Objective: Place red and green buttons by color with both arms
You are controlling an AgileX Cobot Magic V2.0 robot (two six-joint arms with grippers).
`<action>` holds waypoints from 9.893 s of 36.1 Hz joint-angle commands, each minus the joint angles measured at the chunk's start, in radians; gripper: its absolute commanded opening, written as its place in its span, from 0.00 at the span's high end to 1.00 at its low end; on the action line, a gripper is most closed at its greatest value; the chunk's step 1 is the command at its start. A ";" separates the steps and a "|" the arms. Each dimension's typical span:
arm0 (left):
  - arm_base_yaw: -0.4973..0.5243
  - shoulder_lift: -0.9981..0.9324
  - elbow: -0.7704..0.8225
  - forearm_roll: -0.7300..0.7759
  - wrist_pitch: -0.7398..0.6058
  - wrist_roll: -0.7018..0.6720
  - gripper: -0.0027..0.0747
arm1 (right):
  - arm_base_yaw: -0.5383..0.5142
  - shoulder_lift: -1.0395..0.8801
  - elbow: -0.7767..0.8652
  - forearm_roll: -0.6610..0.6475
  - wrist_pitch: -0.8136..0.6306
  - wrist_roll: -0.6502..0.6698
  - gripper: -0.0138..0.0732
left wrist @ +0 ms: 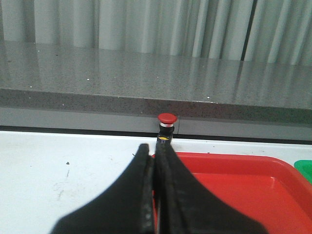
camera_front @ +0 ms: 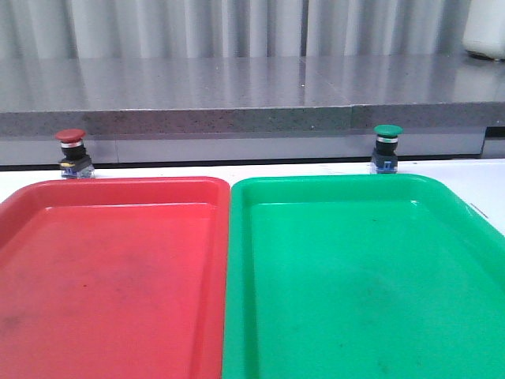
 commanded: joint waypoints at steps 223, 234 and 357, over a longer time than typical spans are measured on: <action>-0.299 1.281 -0.933 -0.125 0.408 0.071 0.63 | -0.006 0.481 -0.649 -0.012 0.474 -0.008 0.34; -0.308 1.446 -0.933 -0.133 0.335 0.071 0.63 | -0.006 0.481 -0.649 -0.012 0.474 -0.008 0.34; -0.308 0.556 -0.612 -0.095 0.505 0.072 0.33 | -0.006 0.481 -0.649 -0.012 0.474 -0.007 0.34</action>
